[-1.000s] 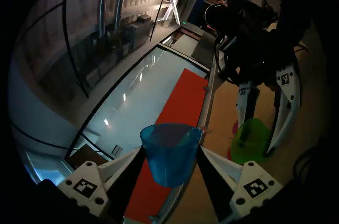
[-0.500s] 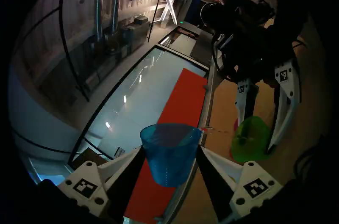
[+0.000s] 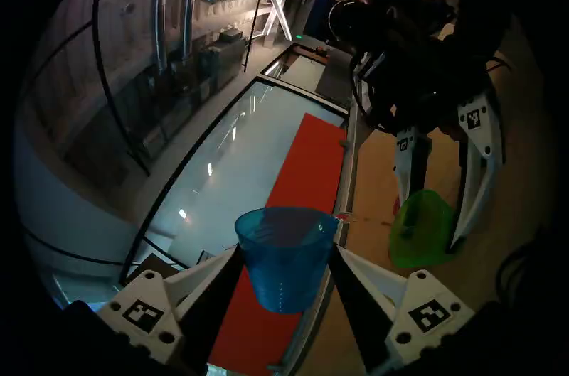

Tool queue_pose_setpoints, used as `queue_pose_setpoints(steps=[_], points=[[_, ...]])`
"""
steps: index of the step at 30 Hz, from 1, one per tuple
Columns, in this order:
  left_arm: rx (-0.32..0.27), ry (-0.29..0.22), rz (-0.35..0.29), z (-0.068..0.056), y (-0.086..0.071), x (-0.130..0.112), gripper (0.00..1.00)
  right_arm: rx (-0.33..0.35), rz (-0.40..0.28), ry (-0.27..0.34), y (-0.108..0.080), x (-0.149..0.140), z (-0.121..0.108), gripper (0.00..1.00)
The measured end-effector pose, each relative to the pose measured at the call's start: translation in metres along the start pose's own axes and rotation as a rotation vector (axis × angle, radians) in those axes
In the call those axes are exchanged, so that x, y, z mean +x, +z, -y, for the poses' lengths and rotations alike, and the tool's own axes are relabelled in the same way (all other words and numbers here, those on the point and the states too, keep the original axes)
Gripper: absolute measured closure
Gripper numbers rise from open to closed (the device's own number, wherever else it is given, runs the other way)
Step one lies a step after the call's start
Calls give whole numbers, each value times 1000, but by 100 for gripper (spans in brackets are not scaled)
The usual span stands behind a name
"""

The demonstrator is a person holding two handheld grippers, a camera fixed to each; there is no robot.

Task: Pour water

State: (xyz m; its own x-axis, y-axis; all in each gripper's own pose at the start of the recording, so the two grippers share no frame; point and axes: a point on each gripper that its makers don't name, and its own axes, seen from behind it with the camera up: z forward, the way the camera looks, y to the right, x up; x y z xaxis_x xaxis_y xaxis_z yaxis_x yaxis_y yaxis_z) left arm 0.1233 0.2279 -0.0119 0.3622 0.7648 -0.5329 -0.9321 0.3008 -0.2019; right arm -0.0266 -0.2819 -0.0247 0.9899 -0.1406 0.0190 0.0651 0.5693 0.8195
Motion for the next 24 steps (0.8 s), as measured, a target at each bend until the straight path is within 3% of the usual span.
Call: queue_pose_setpoints(steps=[24], points=[[4,64,0,-1,-1,6,17,-8,1,-4,-2,1,-1,13]])
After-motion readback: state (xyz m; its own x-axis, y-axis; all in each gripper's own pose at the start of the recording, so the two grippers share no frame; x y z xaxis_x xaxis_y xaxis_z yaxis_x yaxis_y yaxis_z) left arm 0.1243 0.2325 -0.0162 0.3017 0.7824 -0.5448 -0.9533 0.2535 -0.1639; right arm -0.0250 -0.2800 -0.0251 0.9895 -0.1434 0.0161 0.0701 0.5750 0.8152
